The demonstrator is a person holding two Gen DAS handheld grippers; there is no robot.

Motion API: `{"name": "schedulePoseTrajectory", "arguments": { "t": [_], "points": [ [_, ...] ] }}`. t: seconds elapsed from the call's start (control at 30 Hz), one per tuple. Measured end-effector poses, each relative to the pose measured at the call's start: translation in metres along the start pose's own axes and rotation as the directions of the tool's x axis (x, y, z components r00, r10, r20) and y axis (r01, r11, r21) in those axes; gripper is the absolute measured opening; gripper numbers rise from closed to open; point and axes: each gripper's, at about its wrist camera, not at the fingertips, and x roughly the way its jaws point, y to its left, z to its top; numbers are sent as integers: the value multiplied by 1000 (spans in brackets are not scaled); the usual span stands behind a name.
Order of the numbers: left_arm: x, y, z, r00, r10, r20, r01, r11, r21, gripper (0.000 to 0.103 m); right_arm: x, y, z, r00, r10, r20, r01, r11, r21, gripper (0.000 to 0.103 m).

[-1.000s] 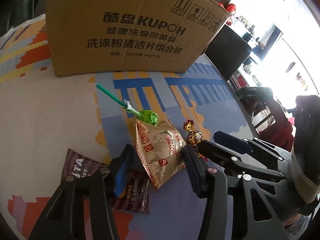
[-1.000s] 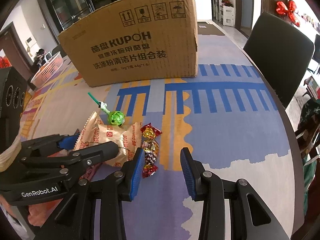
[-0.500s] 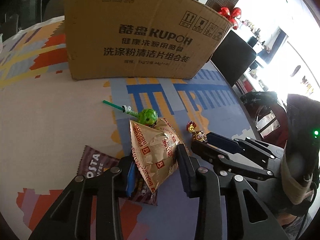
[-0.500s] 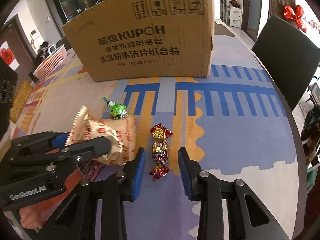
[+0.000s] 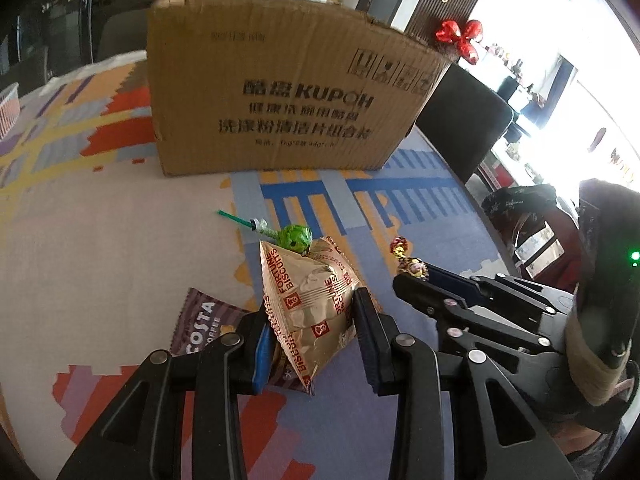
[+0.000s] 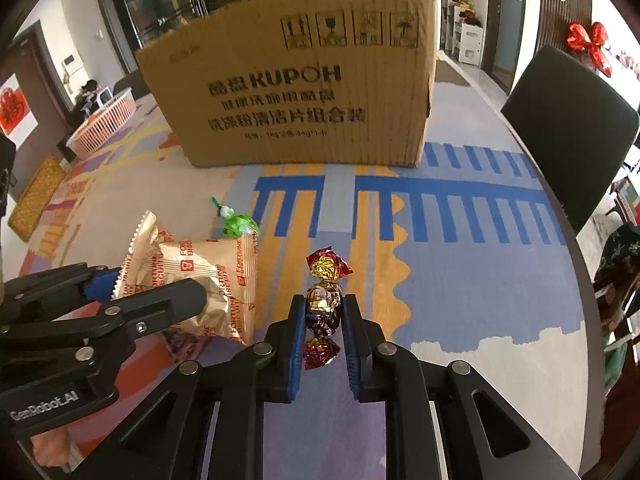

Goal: Organize snacks
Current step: 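Carry the biscuit bag and chocolate over the box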

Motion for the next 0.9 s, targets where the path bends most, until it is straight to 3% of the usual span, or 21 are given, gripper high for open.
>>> {"name": "schedulePoseTrajectory", "arguments": {
  "t": [0.47,0.9],
  "points": [
    [-53,-8,23,989,38,140,-42,999,27,36,-64,6,20,987,48,152,-49,999,0,19],
    [-100,-13,68,955,56,290,-71,997,42,36,-106,21,66,951,77,299,-70,997,-33,19]
  ]
}}
